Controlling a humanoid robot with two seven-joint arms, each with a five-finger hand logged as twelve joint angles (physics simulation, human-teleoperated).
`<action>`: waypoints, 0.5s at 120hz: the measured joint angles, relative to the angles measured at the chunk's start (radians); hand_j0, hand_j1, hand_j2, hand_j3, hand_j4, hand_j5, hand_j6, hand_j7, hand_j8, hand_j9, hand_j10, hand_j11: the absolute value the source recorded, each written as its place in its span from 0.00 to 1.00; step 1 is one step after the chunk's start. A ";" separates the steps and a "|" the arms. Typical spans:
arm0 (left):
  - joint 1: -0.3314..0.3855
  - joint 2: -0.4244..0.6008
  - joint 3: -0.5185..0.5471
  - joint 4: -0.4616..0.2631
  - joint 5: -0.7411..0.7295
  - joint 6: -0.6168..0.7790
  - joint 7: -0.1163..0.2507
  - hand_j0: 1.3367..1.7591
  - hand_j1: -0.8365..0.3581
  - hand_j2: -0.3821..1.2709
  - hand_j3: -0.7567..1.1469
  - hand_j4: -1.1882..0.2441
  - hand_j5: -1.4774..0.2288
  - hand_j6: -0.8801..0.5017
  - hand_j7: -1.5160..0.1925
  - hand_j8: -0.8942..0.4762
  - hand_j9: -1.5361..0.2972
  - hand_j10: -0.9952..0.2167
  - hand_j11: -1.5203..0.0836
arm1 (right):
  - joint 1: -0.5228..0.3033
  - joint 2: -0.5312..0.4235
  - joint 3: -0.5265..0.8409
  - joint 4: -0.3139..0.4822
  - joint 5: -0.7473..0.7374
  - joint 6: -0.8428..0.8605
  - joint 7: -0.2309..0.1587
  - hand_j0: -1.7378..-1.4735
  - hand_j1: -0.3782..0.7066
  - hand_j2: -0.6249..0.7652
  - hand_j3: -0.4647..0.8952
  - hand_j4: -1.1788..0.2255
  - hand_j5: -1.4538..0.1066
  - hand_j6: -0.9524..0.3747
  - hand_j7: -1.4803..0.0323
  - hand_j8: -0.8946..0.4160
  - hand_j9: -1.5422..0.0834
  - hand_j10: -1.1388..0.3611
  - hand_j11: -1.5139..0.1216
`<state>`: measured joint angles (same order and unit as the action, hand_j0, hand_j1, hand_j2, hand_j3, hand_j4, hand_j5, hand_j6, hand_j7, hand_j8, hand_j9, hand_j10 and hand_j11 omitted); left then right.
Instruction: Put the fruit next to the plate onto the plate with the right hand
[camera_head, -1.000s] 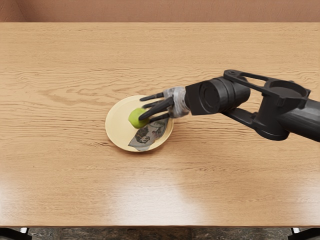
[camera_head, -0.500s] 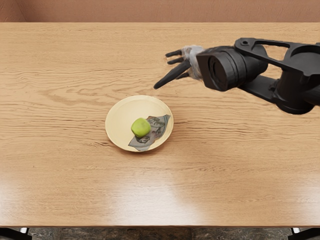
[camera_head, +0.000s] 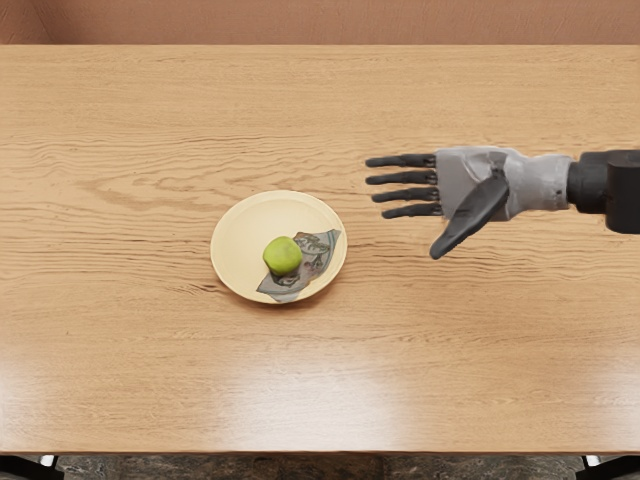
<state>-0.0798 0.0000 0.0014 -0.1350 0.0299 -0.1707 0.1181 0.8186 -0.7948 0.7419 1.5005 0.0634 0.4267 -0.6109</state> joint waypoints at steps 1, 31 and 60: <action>0.000 0.000 0.000 0.000 0.000 0.000 0.000 0.76 0.76 0.26 0.40 0.67 0.69 0.47 0.71 0.48 0.67 0.63 0.76 | -0.018 -0.005 0.014 0.000 0.003 0.014 0.000 0.30 0.09 0.44 0.34 0.80 0.88 0.68 0.93 0.64 0.90 0.72 0.88; 0.000 0.000 0.000 0.000 0.000 0.000 0.000 0.76 0.76 0.26 0.40 0.67 0.69 0.47 0.71 0.48 0.67 0.63 0.76 | -0.303 -0.131 0.221 -0.007 0.172 0.169 0.000 0.30 0.08 0.44 0.34 0.81 0.89 0.68 0.94 0.65 0.91 0.73 0.89; -0.001 0.000 -0.002 -0.001 0.001 0.000 0.000 0.76 0.76 0.26 0.40 0.67 0.69 0.47 0.71 0.48 0.67 0.63 0.76 | -0.351 -0.193 0.241 -0.012 0.232 0.183 0.000 0.30 0.08 0.44 0.34 0.81 0.89 0.69 0.94 0.65 0.91 0.73 0.89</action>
<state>-0.0805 0.0000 -0.0008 -0.1356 0.0304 -0.1710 0.1180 0.4676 -0.9878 0.9825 1.4885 0.2954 0.6099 -0.6109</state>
